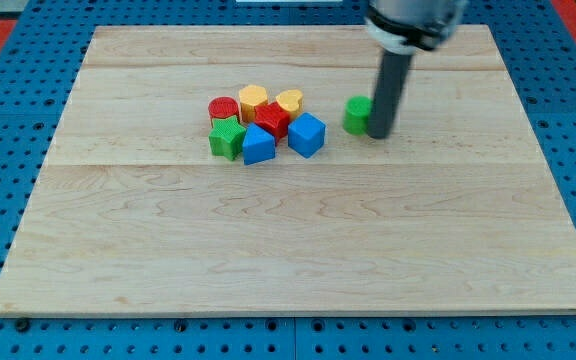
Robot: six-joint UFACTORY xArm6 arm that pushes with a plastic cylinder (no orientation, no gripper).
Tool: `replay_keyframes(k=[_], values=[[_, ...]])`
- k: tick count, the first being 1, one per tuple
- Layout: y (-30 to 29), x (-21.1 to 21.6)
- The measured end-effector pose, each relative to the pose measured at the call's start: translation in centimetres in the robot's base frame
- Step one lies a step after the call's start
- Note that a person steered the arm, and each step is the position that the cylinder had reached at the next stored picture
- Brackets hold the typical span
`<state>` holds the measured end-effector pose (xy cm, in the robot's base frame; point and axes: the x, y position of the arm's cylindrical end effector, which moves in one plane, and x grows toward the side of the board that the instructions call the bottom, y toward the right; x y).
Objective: Push the green circle into the blue cube
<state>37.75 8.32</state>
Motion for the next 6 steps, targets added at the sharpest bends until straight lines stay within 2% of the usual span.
replay_keyframes(k=[2, 3, 5, 6], values=[[6.8, -8.1], [-0.9, -9.8], [0.3, -4.6], [0.6, -8.6]])
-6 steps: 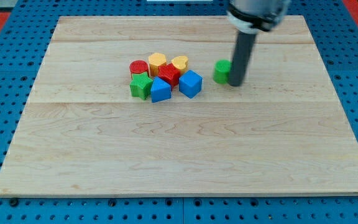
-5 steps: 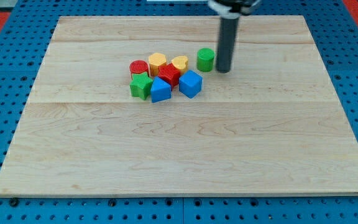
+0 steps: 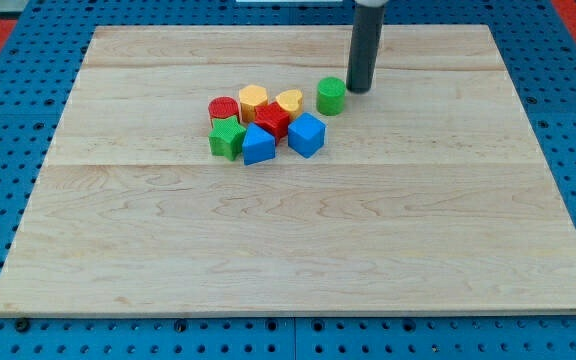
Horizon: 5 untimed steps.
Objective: Push the green circle into the blue cube
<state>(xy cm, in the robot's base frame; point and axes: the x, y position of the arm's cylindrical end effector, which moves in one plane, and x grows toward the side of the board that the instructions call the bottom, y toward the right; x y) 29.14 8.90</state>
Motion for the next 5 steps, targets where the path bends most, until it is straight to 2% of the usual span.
replay_keyframes(k=[1, 3, 5], values=[[-4.2, -1.3], [-3.0, 6.4], [-0.4, 6.6]])
